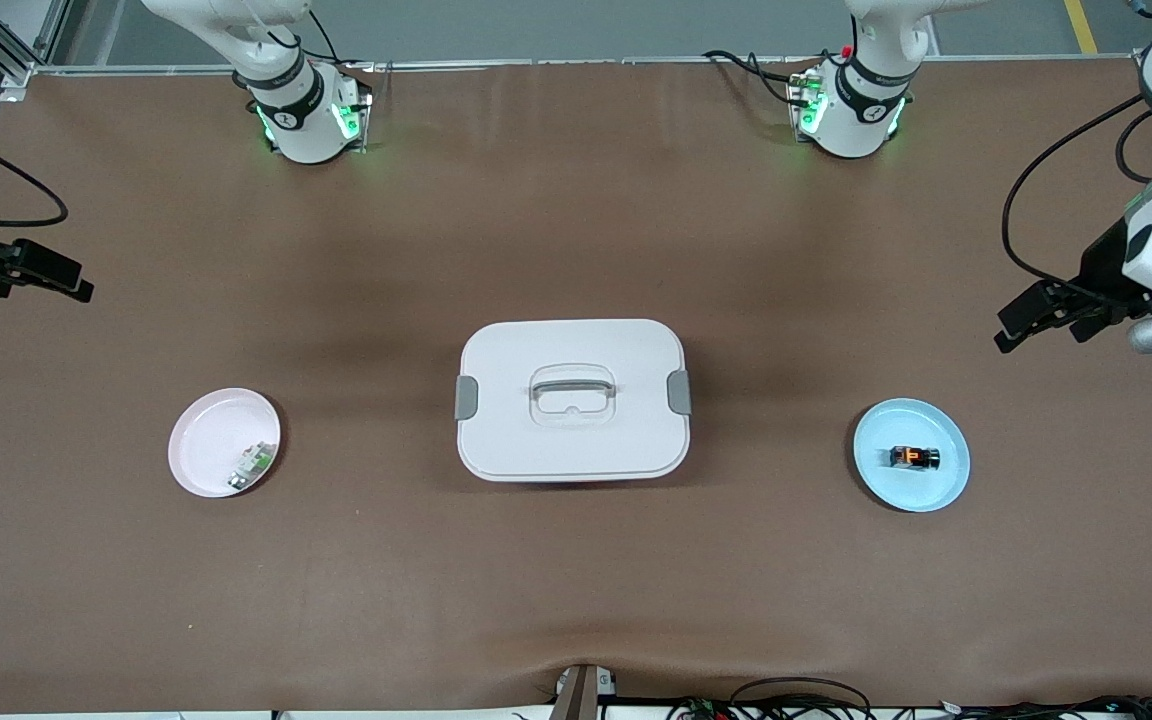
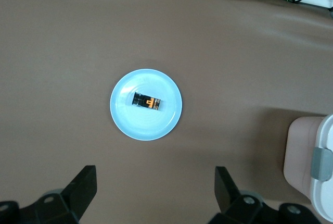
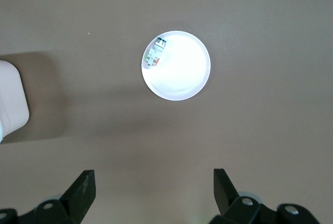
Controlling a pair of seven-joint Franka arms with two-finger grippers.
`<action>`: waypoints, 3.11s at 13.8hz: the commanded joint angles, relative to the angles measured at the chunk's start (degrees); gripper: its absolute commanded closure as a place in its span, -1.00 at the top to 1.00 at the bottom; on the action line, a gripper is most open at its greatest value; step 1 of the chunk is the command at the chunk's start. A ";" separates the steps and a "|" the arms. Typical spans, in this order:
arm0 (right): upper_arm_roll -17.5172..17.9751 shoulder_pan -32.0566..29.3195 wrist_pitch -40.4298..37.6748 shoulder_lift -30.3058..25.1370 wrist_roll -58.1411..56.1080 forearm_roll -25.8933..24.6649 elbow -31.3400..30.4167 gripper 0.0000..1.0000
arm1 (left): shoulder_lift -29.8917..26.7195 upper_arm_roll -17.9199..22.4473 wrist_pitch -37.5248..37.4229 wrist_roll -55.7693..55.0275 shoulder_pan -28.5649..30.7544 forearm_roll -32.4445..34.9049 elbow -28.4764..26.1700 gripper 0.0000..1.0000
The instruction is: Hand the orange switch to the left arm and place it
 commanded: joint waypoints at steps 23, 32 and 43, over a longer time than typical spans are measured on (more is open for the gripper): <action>0.01 -0.04 2.81 -2.40 -0.51 -0.82 -2.98 1.00 | 0.23 10.30 -13.12 7.24 -11.07 3.97 9.74 1.00; -0.17 -0.39 0.97 -3.11 -0.51 -0.90 -1.31 1.00 | 0.23 9.69 -13.74 5.30 -10.63 3.79 11.06 1.00; -0.08 -0.30 0.00 -2.31 -0.25 -3.10 -1.66 1.00 | 0.67 9.78 -13.12 6.45 -10.28 4.05 11.33 1.00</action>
